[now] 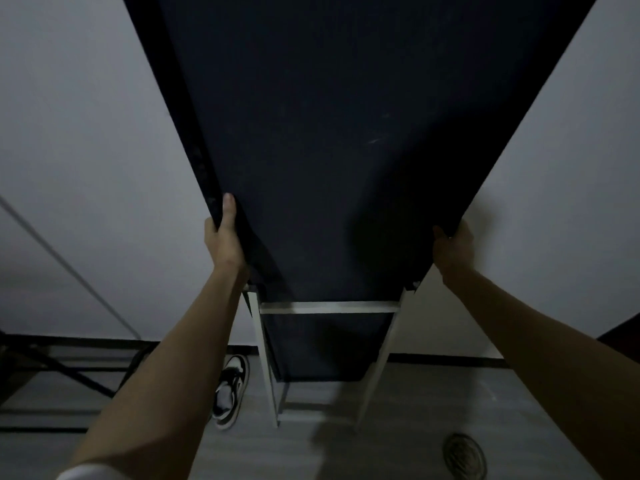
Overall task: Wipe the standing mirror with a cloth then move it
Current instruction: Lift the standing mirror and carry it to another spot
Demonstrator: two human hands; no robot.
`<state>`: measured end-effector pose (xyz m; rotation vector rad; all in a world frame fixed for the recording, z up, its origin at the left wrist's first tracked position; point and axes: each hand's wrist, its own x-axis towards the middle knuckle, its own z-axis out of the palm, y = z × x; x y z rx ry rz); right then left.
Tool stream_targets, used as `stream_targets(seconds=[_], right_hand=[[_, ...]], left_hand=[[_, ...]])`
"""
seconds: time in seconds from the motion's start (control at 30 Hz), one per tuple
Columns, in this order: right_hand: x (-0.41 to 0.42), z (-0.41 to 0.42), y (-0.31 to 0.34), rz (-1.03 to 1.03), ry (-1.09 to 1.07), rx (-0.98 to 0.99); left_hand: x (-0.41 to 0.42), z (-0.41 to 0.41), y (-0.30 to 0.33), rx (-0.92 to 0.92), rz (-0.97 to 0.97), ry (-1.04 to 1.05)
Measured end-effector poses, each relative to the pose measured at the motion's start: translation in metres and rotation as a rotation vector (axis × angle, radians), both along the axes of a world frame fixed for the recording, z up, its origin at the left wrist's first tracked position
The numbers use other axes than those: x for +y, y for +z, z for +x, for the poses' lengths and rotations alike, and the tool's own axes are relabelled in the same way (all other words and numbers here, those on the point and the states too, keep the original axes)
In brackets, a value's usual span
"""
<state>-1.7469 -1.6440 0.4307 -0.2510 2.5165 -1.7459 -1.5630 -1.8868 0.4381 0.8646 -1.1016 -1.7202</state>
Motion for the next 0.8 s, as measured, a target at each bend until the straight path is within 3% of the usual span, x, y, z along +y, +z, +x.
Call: stream_targets(seconds=[0.27,0.8], right_hand=[[0.015,-0.002,-0.005,-0.019,-0.147,-0.008],[-0.059,-0.009,0.01,-0.014,0.045,0.008]], left_hand=[[-0.007,-0.043,0.006,-0.04,-0.014,-0.031],[-0.046,0.008,-0.017,0.008,0.08,0.171]])
